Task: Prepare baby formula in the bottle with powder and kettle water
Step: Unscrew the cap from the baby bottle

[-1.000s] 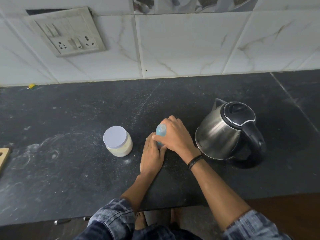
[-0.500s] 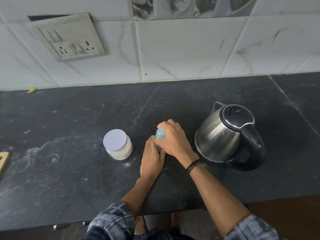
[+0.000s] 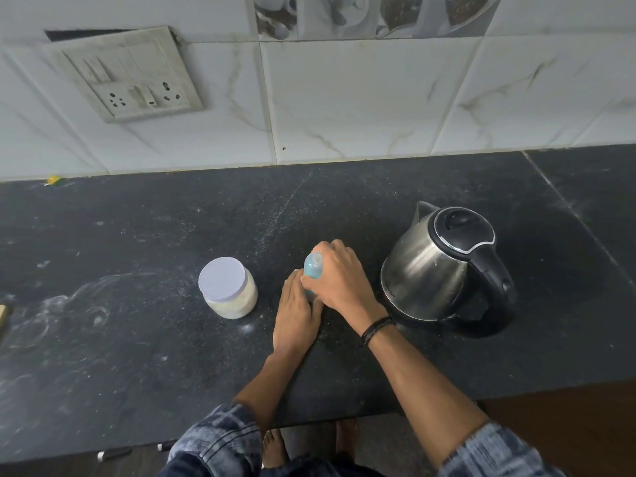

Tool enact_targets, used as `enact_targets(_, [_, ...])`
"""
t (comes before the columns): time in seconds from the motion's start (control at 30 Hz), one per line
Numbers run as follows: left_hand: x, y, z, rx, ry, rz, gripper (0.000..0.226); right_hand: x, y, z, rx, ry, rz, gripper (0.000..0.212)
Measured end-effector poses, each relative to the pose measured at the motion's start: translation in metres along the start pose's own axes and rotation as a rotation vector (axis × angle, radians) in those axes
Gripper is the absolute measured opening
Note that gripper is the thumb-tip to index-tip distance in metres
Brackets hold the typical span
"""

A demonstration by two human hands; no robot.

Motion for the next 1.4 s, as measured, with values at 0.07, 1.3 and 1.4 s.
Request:
enact_targets(0.07, [0.0006,0.0,0.0002,-0.001,0.006,0.003,0.06,-0.001,0.0,0.0004,-0.004,0.001,-0.009,0.048])
enact_targets(1.3, [0.0027,-0.004,0.0075,-0.004,0.034,0.009,0.057,0.0014,-0.0002,0.005,-0.06,-0.077,-0.032,0.061])
enact_targets(1.4, [0.0034,-0.0045,0.008,0.006,0.014,0.008,0.057,0.0017,0.0004,0.0058,-0.068,-0.072,-0.025,0.057])
Point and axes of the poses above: each hand's wrist, its own x-axis away from the middle knuckle, its own y-axis out of the palm, z = x × y, the point moved 4 cm from there along -x, towards the middle knuckle, and after that the axes turned 1 degree about -y, right-handed, at the moved point
